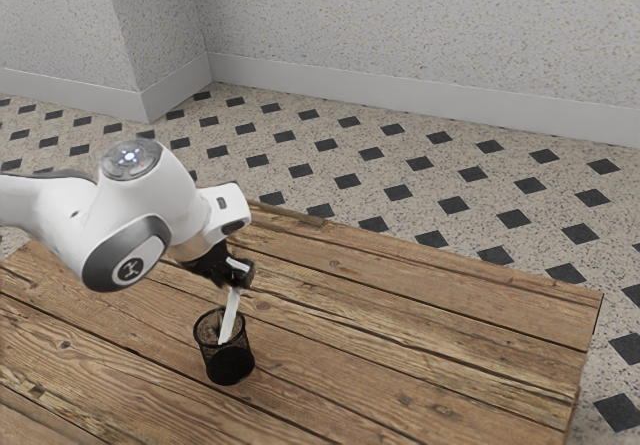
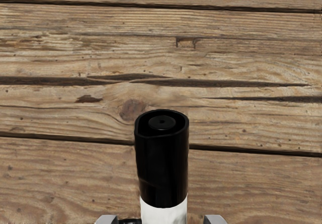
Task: Put the marker into the pen holder.
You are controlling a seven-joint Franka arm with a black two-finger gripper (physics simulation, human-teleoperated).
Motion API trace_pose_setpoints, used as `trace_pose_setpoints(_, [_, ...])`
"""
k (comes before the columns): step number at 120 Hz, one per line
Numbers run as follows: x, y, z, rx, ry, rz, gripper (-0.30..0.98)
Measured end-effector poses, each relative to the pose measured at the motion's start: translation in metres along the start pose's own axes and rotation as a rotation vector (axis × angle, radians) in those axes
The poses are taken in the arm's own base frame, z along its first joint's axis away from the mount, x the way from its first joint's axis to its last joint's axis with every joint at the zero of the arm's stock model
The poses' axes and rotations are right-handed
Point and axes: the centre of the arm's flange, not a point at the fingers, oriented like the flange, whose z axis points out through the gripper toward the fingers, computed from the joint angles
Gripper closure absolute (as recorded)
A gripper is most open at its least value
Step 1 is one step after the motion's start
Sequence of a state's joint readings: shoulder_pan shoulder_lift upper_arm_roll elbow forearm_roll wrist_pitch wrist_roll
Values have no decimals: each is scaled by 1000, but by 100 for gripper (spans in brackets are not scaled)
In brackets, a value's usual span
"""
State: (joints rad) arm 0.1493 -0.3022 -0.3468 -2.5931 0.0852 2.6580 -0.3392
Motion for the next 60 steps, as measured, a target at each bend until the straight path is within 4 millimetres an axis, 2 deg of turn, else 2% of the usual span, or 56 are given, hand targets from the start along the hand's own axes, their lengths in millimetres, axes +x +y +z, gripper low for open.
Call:
trace_pose_setpoints(17, [3, -3, -6, 8, 4, -25, 25])
trace_pose_setpoints(24, [37, -29, -30, 15, 54, -104, 19])
trace_pose_setpoints(29, [75, -50, -60, 14, 93, -161, 16])
trace_pose_setpoints(37, [150, -66, -133, 5, 145, -210, 11])
trace_pose_setpoints(43, [185, -71, -183, 10, 153, -220, 9])
trace_pose_setpoints(49, [211, -75, -218, 13, 131, -229, 7])
trace_pose_setpoints(53, [222, -76, -236, 19, 111, -226, 6])
trace_pose_setpoints(60, [229, -80, -247, 38, 55, -220, 5])
